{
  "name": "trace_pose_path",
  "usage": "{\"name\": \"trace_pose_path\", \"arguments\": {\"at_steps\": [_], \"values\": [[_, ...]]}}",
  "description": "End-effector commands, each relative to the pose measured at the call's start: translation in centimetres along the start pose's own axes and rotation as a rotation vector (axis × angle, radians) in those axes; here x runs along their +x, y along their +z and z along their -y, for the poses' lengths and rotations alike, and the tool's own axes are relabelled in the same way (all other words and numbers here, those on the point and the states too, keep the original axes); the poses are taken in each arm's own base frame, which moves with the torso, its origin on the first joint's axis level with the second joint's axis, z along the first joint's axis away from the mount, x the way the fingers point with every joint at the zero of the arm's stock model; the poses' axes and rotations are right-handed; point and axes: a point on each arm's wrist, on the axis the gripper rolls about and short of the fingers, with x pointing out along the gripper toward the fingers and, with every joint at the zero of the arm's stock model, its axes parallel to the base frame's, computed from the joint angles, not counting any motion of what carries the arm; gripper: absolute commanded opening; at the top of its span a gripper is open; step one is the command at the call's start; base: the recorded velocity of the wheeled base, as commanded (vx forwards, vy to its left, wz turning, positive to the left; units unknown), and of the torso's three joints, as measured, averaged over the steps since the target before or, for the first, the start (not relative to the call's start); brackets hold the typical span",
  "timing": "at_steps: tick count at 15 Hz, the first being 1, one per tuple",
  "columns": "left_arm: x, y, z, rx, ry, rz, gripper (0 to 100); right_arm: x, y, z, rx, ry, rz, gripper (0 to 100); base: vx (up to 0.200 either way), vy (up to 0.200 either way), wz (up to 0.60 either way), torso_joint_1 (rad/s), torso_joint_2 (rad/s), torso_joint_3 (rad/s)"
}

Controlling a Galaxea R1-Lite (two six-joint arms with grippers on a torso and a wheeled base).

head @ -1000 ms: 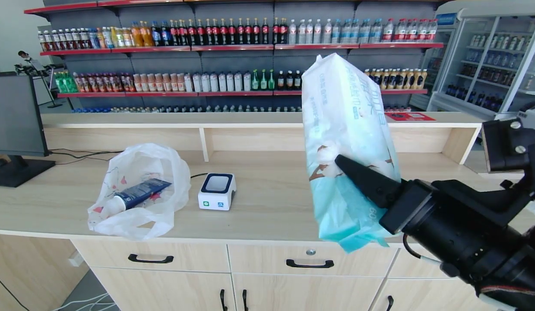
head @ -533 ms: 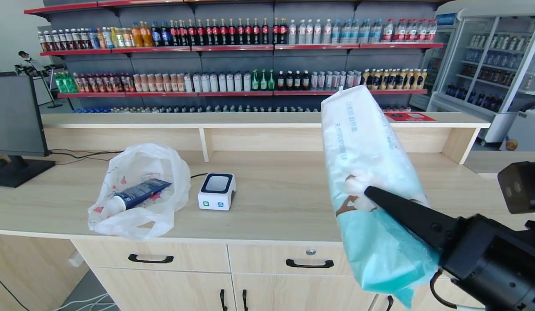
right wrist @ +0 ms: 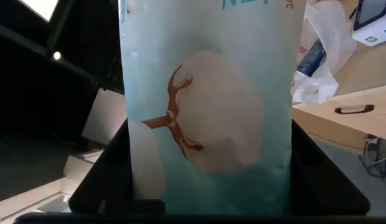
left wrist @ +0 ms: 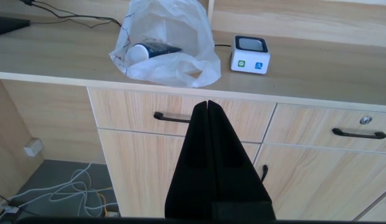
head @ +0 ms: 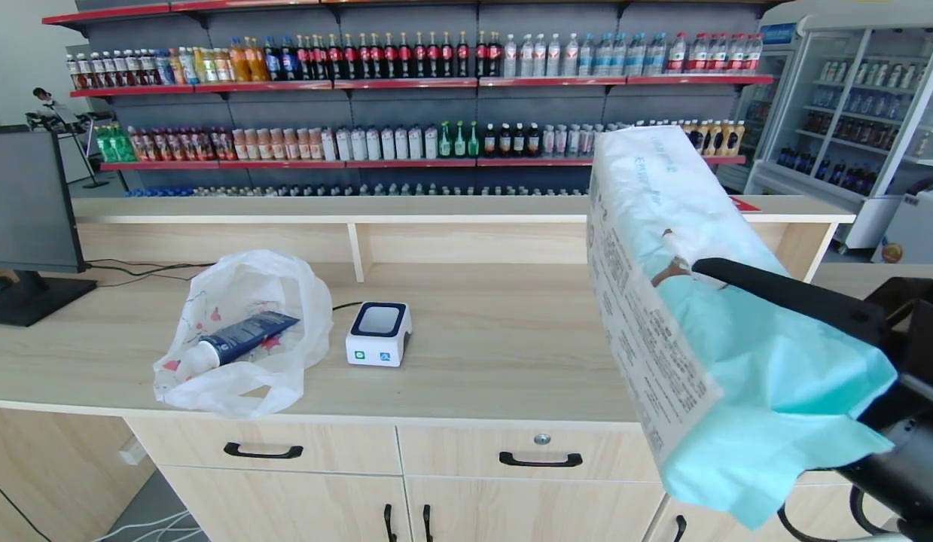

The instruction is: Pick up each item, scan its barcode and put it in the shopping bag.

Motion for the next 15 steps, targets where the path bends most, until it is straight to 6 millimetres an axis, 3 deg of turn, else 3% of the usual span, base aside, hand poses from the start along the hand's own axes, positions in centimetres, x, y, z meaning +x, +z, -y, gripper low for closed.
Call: {"name": "trace_pose_path", "arguments": {"at_steps": [1, 3, 7, 11, 15], "values": [[0.0, 0.0, 0.0, 0.0, -0.001, 0.0, 0, -1.1, 0.1, -0.2, 0.056, 0.012, -0.009, 0, 0.0, 0.0, 0.0, 0.0, 0.0, 0.0], [0.0, 0.0, 0.0, 0.005, -0.001, 0.0, 0, -2.2, 0.6, 0.0, 0.136, 0.023, -0.087, 0, 0.0, 0.0, 0.0, 0.0, 0.0, 0.0], [0.0, 0.0, 0.0, 0.012, -0.003, 0.0, 0, -4.1, 1.3, -1.2, 0.467, 0.044, -0.305, 0, 0.0, 0.0, 0.0, 0.0, 0.0, 0.0], [0.0, 0.0, 0.0, 0.011, -0.003, 0.0, 0, -3.4, 1.7, -0.1, 0.486, -0.008, -0.289, 0, 0.0, 0.0, 0.0, 0.0, 0.0, 0.0], [0.0, 0.0, 0.0, 0.011, -0.001, 0.0, 0, -4.1, 1.4, 1.0, 0.604, -0.099, -0.546, 0, 0.0, 0.0, 0.0, 0.0, 0.0, 0.0]]}}
